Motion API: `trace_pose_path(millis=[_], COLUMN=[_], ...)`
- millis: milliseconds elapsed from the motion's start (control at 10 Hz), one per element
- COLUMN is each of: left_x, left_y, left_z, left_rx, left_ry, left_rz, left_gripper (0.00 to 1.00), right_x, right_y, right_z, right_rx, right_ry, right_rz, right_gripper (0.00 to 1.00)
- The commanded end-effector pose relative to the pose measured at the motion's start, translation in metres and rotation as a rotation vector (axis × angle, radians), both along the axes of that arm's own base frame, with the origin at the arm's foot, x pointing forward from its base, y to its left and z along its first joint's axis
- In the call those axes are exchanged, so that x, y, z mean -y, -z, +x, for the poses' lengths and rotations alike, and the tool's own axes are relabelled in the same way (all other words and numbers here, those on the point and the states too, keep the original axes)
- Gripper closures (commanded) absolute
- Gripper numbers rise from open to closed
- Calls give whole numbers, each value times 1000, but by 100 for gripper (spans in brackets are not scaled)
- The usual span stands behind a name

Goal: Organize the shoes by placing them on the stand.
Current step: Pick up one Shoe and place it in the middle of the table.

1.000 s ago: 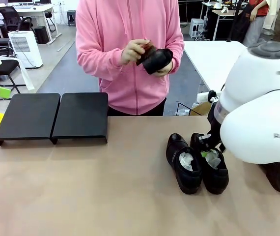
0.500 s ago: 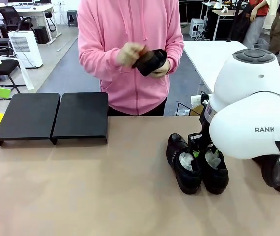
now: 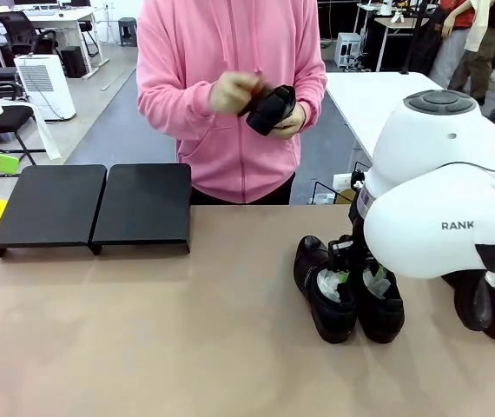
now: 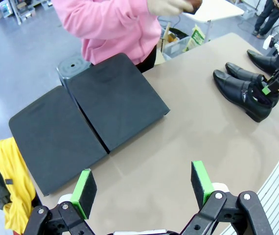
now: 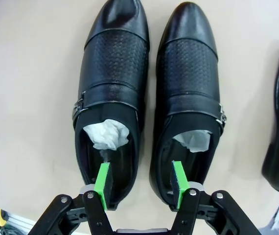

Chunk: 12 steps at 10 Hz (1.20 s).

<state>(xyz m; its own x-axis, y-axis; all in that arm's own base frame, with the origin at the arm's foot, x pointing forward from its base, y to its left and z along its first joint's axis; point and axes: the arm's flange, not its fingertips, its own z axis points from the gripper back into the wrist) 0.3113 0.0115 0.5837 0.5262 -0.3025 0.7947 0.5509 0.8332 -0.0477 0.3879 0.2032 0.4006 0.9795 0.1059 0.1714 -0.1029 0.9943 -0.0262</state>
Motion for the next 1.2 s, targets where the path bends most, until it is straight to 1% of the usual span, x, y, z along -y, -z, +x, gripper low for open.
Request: trace_pose_path(millis=[0,500,900,1100], left_x=[-2,-2,-2,-2], left_y=[0,0,0,0], left_z=[-1,-1,-1,-1], left_rx=[4,4,4,4], left_ry=[13,13,13,13], left_rz=[2,2,2,2], left_gripper=[0,0,0,0], right_x=[-10,-19,-18,-16], right_y=[-5,11,28,37], right_z=[7,10,14,14], right_rx=[-40,-103,-119,-110], right_ry=[29,59,91,107], right_rz=[33,72,83,90], right_gripper=[36,36,36,36])
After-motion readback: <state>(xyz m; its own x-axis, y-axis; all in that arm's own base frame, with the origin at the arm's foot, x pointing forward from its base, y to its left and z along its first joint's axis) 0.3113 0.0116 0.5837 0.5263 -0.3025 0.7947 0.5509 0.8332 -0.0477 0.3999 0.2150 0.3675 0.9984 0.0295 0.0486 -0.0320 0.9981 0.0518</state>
